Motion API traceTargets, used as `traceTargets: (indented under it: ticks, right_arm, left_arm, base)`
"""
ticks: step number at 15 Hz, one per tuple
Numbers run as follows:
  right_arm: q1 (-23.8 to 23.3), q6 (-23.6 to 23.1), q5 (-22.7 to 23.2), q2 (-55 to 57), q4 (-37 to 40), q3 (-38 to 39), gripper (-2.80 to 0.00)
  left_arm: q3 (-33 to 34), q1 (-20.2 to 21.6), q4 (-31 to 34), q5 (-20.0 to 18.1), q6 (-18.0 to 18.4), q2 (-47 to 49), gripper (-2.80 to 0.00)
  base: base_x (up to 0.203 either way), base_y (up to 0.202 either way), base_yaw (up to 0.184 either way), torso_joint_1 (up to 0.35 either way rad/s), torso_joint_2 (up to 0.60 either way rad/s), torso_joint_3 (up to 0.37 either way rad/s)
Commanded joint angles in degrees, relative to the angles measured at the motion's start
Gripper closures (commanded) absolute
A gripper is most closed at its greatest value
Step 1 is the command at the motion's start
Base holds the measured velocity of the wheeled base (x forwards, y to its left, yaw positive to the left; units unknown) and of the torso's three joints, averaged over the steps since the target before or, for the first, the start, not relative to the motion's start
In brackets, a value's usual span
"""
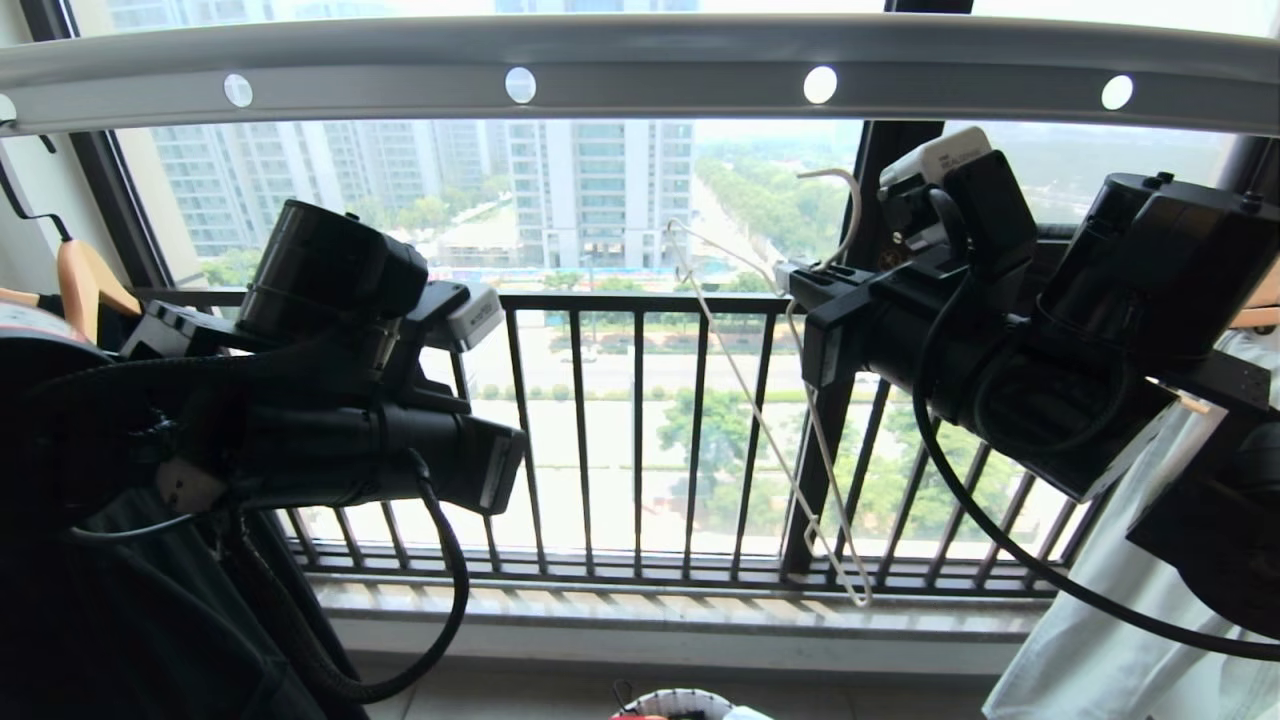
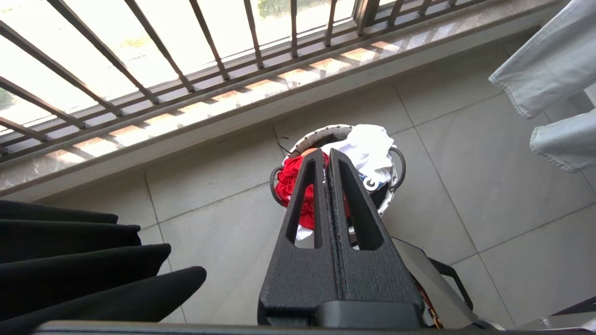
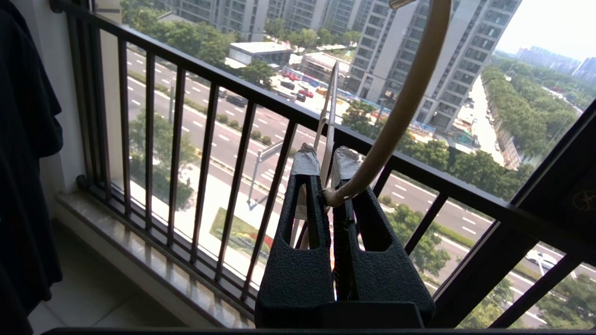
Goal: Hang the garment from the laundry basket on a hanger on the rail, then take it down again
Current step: Hang the clothes rack on the clothesline
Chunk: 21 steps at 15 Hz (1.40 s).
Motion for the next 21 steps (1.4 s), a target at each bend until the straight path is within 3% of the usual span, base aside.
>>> traceTargets:
  ticks: [1,7,10,14,21]
  right_arm:
    - [0.1,-0.3,-0.1,-1.4,1.0,-1.2,0.0]
    - [0.1,-0.3,-0.2,-3.7,1.5,-2.8,0.0]
    - [0.1,-0.5,-0.8,-4.5,5.4,-6.1,0.0]
    - [0.0,-0.5,-0.8,-2.9,9.5,-10.7,0.0]
    - [-1.6,-0.8,-0.9,1.8,10.0,-14.0,0.0]
  left_arm:
    - [0.0,0.0,0.0,0.0,0.0,-2.3,0.0]
    - [0.1,0.1,-0.1,0.1,0.0,-3.8,0.0]
    - [0.1,0.3,-0.2,0.1,0.0,-4.5,0.0]
    - [0.2,0.2,-0.2,0.1,0.1,-5.4,0.0]
    - [0.2,0.2,-0.2,0.1,0.1,-7.3,0.0]
  base:
    - [0.0,0.0,0.0,0.0,0.0,0.0]
    - [0.0,0.0,0.0,0.0,0.0,0.0]
    - [0.0,0.0,0.0,0.0,0.0,0.0]
    - [0.0,0.0,0.0,0.0,0.0,0.0]
    - [0.0,0.0,0.0,0.0,0.0,0.0]
